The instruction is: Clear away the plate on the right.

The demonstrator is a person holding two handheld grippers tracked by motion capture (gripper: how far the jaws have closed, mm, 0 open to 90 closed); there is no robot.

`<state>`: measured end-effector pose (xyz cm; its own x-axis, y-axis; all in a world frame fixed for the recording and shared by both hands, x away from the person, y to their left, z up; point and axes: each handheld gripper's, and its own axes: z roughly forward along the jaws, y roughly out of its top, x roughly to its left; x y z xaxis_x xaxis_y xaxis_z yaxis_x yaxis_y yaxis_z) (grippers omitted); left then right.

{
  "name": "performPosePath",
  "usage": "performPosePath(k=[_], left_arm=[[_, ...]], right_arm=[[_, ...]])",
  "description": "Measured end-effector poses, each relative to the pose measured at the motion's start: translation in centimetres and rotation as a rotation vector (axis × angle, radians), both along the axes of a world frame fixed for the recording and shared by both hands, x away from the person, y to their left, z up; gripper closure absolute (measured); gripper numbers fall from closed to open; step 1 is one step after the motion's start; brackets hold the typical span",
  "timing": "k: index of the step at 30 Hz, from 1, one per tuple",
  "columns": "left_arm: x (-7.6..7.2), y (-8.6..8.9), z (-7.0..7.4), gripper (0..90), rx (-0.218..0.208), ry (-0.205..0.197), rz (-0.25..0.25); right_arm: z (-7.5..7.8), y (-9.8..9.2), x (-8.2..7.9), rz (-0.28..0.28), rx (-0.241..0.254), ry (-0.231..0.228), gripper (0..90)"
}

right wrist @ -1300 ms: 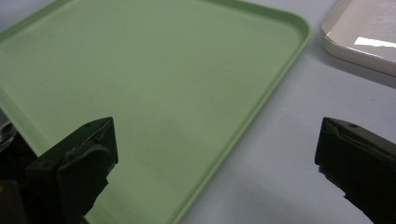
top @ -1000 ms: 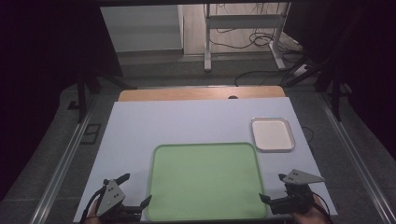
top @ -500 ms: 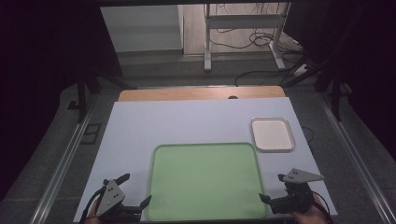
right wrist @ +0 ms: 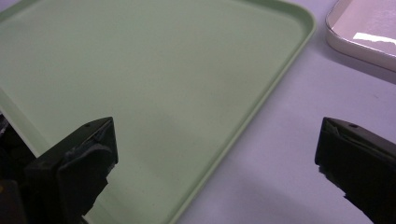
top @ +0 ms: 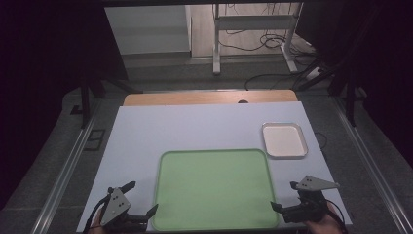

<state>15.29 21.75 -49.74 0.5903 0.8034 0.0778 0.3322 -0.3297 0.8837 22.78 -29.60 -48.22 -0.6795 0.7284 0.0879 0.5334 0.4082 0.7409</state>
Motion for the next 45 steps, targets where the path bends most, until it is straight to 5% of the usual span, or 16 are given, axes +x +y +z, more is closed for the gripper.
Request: performPosePath(k=[15,26,45], left_arm=[[0.0,0.0,0.0,2.7,0.002,0.000,0.001],[0.0,0.0,0.0,2.7,0.003,0.001,0.000],[0.1,0.0,0.0,2.8,0.005,0.003,0.000]], right_arm=[[0.3,-0.6,1.1,-0.040,0.023,-0.054,0.0],[0.0,-0.8,3.3,-0.109,0.018,-0.065,0.0],[-0.5,-0.7,7.5,-0.142,-0.010,-0.095,0.0]])
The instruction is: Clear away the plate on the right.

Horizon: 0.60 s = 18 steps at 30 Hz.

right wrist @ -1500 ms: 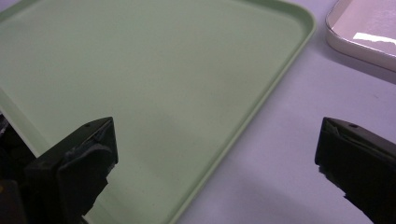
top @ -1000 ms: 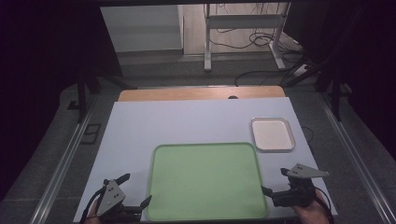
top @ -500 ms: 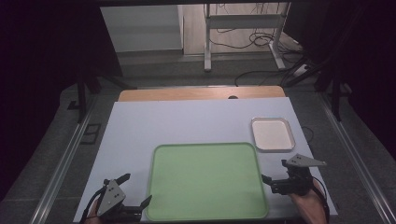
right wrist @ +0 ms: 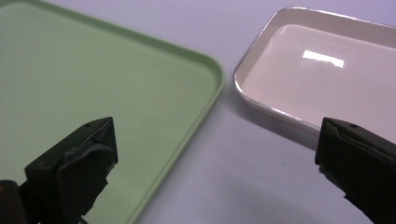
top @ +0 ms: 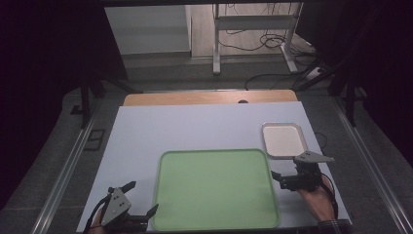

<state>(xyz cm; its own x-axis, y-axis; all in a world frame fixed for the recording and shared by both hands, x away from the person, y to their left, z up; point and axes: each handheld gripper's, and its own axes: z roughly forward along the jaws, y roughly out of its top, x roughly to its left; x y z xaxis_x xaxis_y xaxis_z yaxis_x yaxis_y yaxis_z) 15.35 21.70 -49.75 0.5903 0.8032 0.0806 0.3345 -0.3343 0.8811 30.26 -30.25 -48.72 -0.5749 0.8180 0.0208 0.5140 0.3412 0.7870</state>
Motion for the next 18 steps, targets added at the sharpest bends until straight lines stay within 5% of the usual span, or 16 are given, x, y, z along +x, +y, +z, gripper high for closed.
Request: performPosePath(k=[18], left_arm=[[0.0,0.0,0.0,2.8,0.000,0.000,0.000]], right_arm=[[-0.2,-1.5,3.4,-0.106,0.019,0.009,0.0]])
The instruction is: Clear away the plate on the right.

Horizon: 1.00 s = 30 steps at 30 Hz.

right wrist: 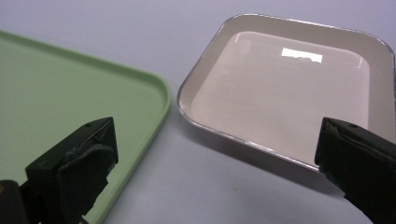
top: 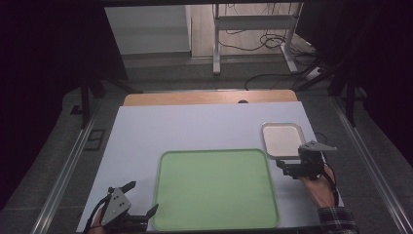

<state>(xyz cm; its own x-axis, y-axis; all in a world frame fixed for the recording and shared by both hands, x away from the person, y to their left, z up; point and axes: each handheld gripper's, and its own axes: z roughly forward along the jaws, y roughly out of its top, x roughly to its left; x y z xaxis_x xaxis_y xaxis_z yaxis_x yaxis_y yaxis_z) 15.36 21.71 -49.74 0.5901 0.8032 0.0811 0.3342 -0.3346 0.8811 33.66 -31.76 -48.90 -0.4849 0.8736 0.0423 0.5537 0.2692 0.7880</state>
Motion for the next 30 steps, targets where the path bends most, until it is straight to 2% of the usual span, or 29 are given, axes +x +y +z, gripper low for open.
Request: performPosePath(k=[8,14,22,26,30], left_arm=[[0.0,0.0,0.0,2.8,-0.001,-0.001,0.000],[0.0,0.0,0.0,2.8,-0.001,-0.001,-0.001],[0.0,0.0,0.0,2.8,-0.001,-0.001,-0.001],[0.0,0.0,0.0,2.8,-0.002,-0.001,-0.001],[0.0,0.0,0.0,2.8,-0.001,0.000,-0.002]], right_arm=[[0.1,-0.2,1.6,-0.054,-0.004,0.009,0.0],[-0.1,-0.5,2.5,-0.065,-0.025,0.028,0.0],[0.1,-1.2,3.9,-0.105,-0.036,0.050,13.1],[0.5,-1.9,4.8,-0.130,-0.041,0.056,24.7],[0.7,-2.4,5.4,-0.145,-0.028,0.062,27.9]])
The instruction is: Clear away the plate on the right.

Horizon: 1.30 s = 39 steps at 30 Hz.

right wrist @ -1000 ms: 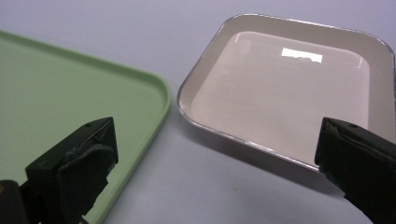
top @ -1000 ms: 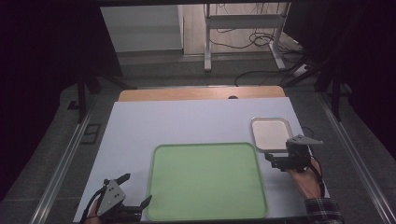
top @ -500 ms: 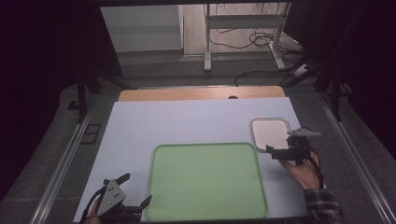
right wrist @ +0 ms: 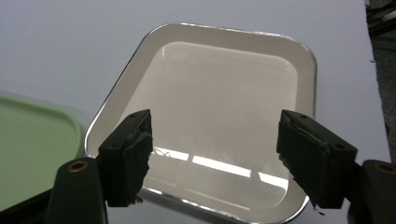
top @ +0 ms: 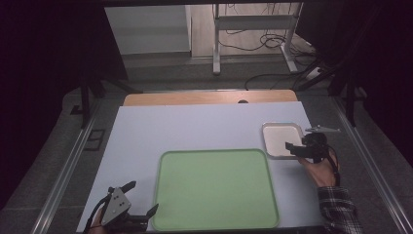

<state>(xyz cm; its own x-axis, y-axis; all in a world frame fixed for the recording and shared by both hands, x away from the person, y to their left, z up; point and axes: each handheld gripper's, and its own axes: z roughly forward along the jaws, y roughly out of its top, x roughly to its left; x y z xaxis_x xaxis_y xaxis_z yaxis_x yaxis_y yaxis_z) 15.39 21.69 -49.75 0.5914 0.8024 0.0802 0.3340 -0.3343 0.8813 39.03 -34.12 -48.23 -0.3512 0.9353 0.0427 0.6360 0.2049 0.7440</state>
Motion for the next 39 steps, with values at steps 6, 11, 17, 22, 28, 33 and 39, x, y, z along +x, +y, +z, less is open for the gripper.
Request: performPosePath(k=[6,11,17,22,28,33,39], left_arm=[[0.0,0.0,0.0,2.8,-0.001,0.000,0.000],[0.0,0.0,0.0,2.8,-0.001,0.000,0.000],[0.0,0.0,0.0,2.8,-0.001,0.000,0.000],[0.0,0.0,0.0,2.8,-0.001,0.000,0.000],[0.0,0.0,0.0,2.8,0.000,0.000,0.000],[0.0,0.0,0.0,2.8,0.000,0.000,0.000],[0.0,0.0,0.0,2.8,0.001,-0.001,-0.001]], right_arm=[[0.0,-0.7,1.2,-0.017,0.011,0.024,33.0],[0.0,-1.5,2.0,-0.046,0.043,0.046,38.0],[0.0,-2.4,3.1,-0.073,0.026,0.058,44.9],[-0.1,-3.2,3.9,-0.091,0.023,0.076,54.3],[-0.9,-4.5,4.9,-0.122,0.083,0.144,64.5],[-1.5,-5.4,5.4,-0.126,0.154,0.186,72.1],[-2.3,-5.5,5.9,-0.129,0.155,0.232,83.8]])
